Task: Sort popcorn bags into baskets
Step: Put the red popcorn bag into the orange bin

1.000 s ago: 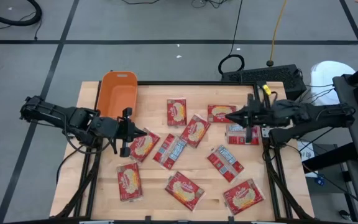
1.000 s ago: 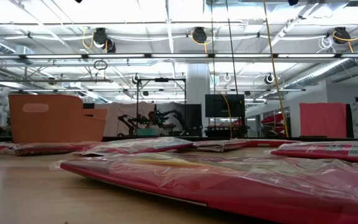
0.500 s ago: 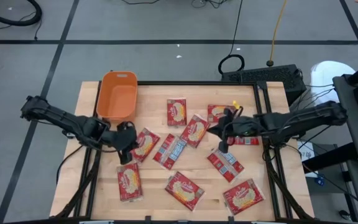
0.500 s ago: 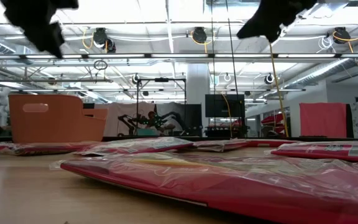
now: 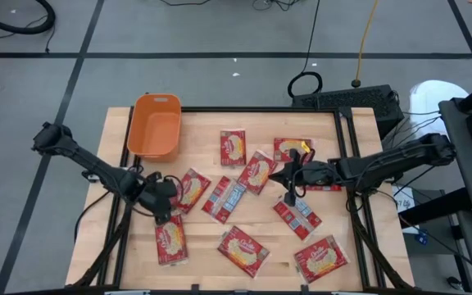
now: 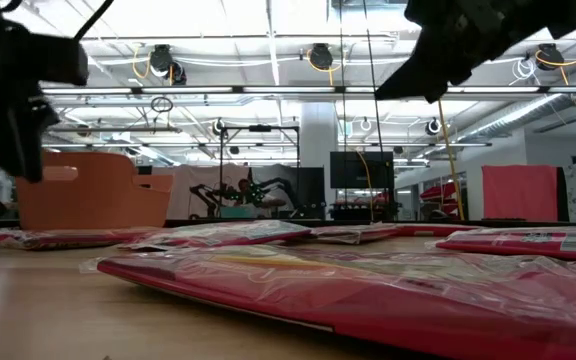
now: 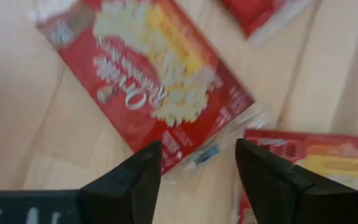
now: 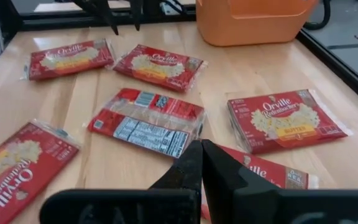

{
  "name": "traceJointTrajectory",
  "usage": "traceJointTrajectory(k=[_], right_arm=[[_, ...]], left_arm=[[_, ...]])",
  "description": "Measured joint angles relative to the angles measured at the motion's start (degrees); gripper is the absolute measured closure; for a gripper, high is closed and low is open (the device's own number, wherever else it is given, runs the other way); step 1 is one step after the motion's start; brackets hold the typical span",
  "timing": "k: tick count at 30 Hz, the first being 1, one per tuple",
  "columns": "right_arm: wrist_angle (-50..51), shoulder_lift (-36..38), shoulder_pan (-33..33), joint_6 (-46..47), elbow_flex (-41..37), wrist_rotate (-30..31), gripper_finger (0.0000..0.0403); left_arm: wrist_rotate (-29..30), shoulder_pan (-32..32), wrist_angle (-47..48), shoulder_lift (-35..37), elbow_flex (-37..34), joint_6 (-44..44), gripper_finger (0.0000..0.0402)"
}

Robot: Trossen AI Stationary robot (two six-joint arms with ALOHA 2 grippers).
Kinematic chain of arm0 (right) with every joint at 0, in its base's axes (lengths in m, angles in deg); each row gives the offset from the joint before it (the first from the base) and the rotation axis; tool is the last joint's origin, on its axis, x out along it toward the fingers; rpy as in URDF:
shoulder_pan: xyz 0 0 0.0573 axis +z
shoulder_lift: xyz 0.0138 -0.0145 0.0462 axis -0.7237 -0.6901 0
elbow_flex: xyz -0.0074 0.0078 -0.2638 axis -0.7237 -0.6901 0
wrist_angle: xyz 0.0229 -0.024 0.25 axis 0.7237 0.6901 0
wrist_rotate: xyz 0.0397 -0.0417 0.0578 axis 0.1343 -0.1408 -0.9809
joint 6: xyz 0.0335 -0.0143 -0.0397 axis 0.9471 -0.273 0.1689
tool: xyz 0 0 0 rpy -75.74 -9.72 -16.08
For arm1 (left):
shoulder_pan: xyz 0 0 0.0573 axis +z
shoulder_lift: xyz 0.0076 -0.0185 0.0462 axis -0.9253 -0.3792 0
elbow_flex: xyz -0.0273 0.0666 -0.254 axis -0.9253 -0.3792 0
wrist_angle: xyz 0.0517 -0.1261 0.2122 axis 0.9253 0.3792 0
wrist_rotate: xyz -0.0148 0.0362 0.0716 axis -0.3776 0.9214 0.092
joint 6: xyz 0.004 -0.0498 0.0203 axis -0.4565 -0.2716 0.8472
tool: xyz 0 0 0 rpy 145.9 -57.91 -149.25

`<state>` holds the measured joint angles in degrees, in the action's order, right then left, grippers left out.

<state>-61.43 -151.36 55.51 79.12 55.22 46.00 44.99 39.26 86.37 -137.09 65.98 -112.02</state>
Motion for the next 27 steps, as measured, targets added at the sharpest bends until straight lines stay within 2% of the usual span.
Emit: traceJointTrajectory(k=[9, 21, 24, 27], right_arm=[[-10.9, 0.0, 0.0, -2.9, -5.8, 0.0, 0.0403], [-18.1, 0.0, 0.0, -3.3, -10.0, -0.9, 0.0403], [-21.9, 0.0, 0.0, -3.3, -11.4, -3.2, 0.0403], [-26.0, 0.0, 0.6, -2.8, -12.8, -4.3, 0.0403]], left_arm=[[0.3, -1.2, 2.6, -10.6, -0.5, -3.4, 0.0187], [-1.3, 2.2, 0.8, -17.7, -0.3, 0.5, 0.0189], [-1.7, 3.1, -2.0, -18.3, -0.2, 4.4, 0.0215], [-1.7, 3.7, -3.1, -18.4, -0.3, 8.0, 0.0269]])
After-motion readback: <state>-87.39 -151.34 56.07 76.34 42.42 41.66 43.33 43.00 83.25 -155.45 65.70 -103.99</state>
